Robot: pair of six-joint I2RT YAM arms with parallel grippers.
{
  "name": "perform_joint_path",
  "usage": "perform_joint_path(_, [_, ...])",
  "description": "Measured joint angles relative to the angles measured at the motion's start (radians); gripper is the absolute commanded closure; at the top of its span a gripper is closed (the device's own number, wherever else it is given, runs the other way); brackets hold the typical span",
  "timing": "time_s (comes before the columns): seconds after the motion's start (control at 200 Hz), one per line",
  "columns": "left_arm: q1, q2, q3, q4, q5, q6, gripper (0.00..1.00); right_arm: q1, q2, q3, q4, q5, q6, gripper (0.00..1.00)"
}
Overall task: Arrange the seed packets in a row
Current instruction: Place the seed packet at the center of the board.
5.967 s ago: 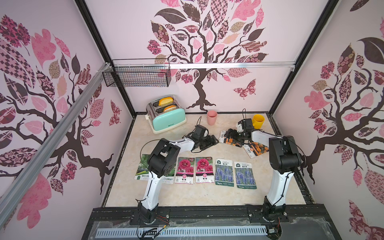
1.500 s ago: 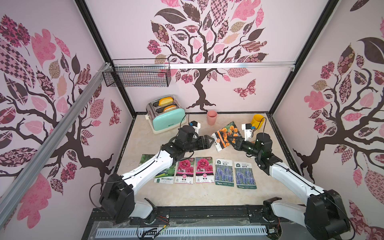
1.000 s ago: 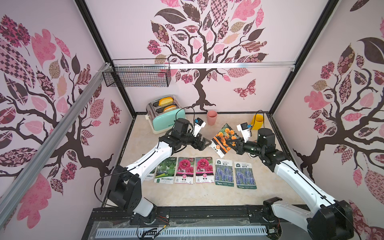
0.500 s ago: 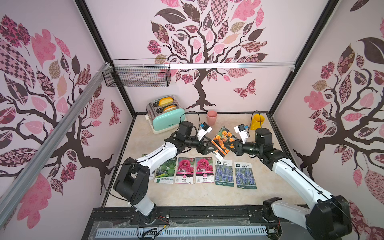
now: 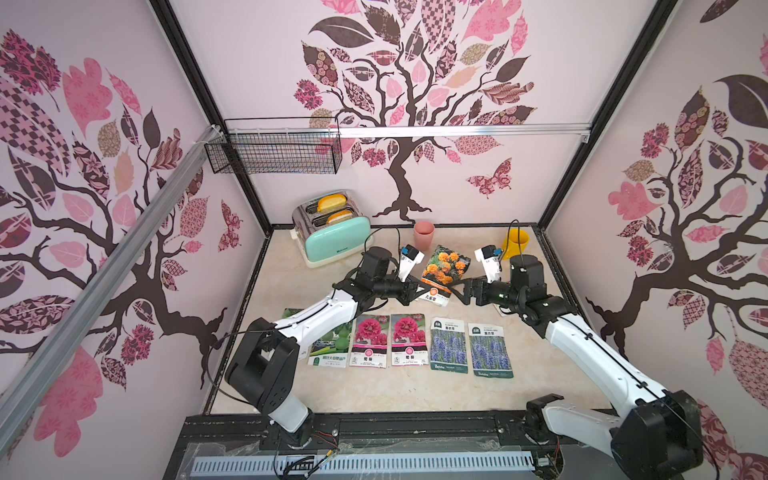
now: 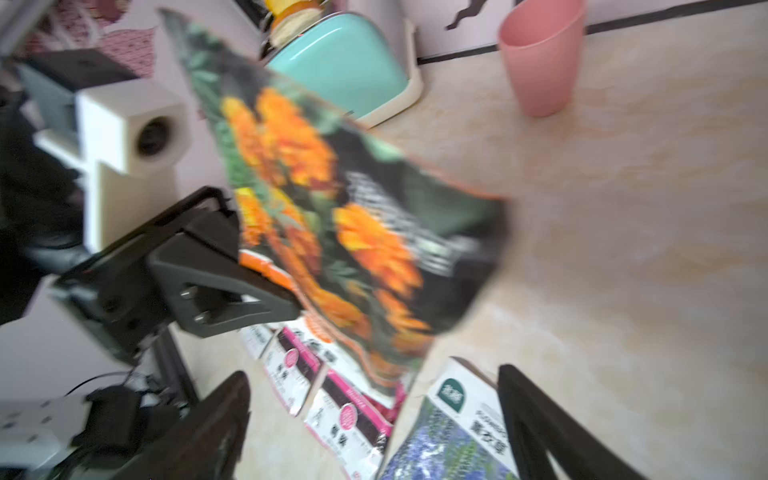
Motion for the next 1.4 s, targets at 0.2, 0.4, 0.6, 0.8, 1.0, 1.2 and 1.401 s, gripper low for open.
perform_joint_path(0.2, [0.003, -0.073, -0.094, 0.088, -0.201, -0.229, 1.0, -0.056, 0.144, 0.036, -0.049, 0.254, 0.061, 0.01])
perform_joint_path(0.4, [-0.005, -0.078, -0.198, 0.131, -0.295, -0.368, 1.0, -0.081, 0.382, 0.099, -0.085, 0.395, 0.075, 0.13])
perform_joint_path(0.6, [-0.043, -0.077, -0.248, 0.205, -0.313, -0.407, 1.0, -0.111, 0.57, 0.224, -0.1, 0.468, 0.104, 0.3])
perform_joint_path(0.8, [-0.049, -0.057, -0.275, 0.283, -0.303, -0.418, 1.0, -0.119, 0.7, 0.348, -0.13, 0.525, 0.105, 0.41])
perform_joint_path(1.0, [-0.049, -0.028, -0.286, 0.322, -0.279, -0.419, 1.0, -0.119, 0.755, 0.367, -0.169, 0.569, 0.098, 0.45])
perform_joint_path(1.2, [-0.049, -0.013, -0.288, 0.351, -0.258, -0.426, 1.0, -0.119, 0.777, 0.367, -0.199, 0.613, 0.067, 0.62])
perform_joint_path(1.401, [-0.049, -0.01, -0.288, 0.36, -0.248, -0.43, 1.0, -0.119, 0.793, 0.373, -0.195, 0.632, 0.041, 0.91])
